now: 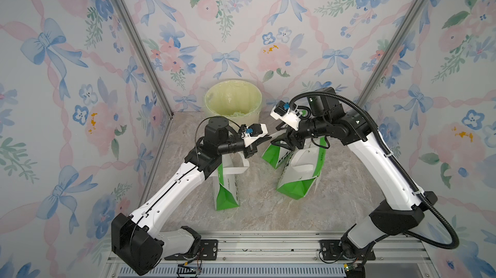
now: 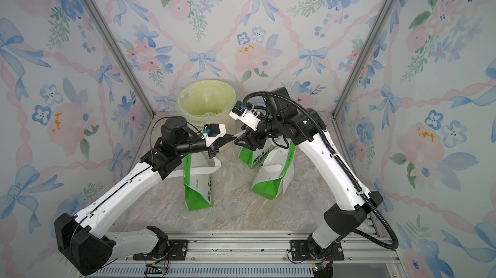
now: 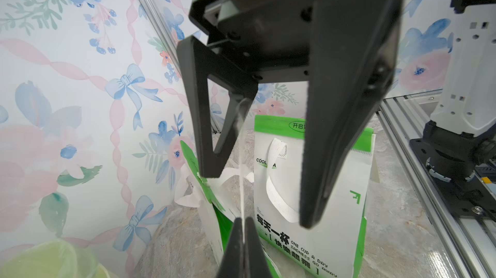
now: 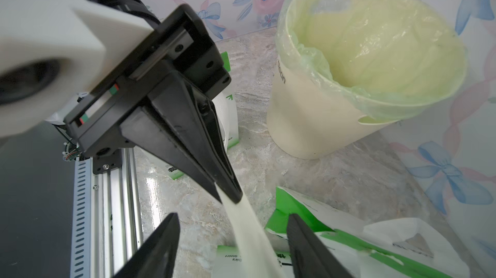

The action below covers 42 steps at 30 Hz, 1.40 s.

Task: Shred takeout receipts and throw away
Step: Shred the takeout receipt.

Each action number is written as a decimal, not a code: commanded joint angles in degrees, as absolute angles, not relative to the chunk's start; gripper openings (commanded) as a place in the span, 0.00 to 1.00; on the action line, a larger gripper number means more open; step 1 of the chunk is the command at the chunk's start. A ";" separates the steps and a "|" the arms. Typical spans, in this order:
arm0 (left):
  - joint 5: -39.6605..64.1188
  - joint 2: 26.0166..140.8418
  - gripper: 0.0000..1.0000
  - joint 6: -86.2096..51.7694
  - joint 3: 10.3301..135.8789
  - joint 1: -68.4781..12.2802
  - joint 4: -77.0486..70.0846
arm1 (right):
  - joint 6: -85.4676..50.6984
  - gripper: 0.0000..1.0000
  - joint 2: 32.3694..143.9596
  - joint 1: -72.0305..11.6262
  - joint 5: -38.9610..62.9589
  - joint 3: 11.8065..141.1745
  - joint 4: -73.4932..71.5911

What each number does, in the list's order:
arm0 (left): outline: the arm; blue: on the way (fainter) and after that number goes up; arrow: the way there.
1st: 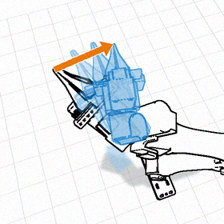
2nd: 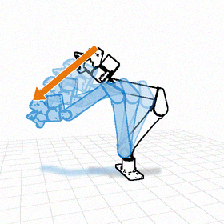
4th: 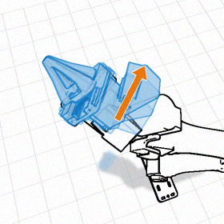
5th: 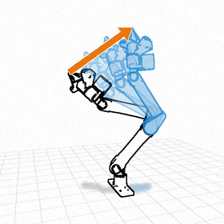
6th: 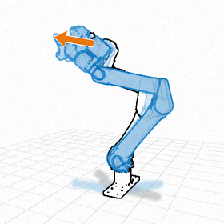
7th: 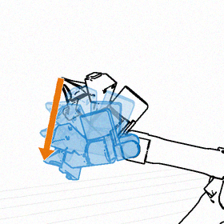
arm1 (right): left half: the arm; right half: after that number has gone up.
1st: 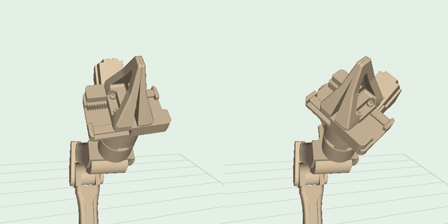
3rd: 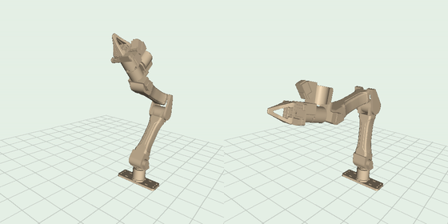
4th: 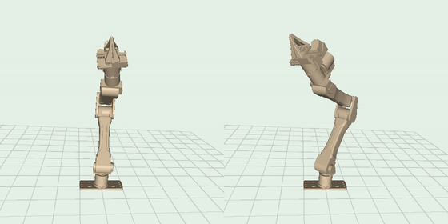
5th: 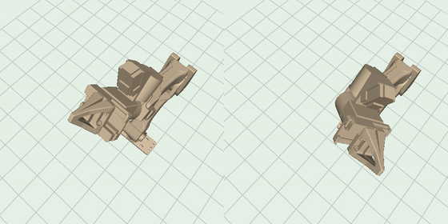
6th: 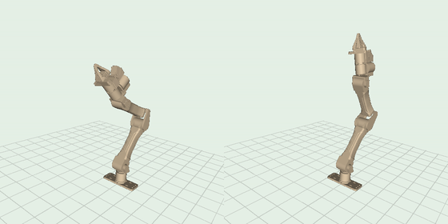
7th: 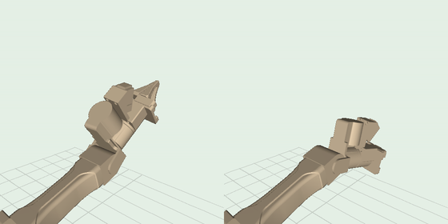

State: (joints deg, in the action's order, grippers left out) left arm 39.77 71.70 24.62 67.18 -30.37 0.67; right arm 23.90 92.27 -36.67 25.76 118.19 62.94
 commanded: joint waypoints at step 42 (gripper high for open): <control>27.86 68.06 0.00 36.98 66.98 -32.69 2.08 | 7.65 0.00 97.35 -34.46 29.81 121.57 59.82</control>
State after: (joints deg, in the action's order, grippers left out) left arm 31.86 70.30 32.42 67.18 -31.90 2.98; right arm 13.89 96.05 -35.70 30.46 120.51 61.63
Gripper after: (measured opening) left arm 0.046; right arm 0.047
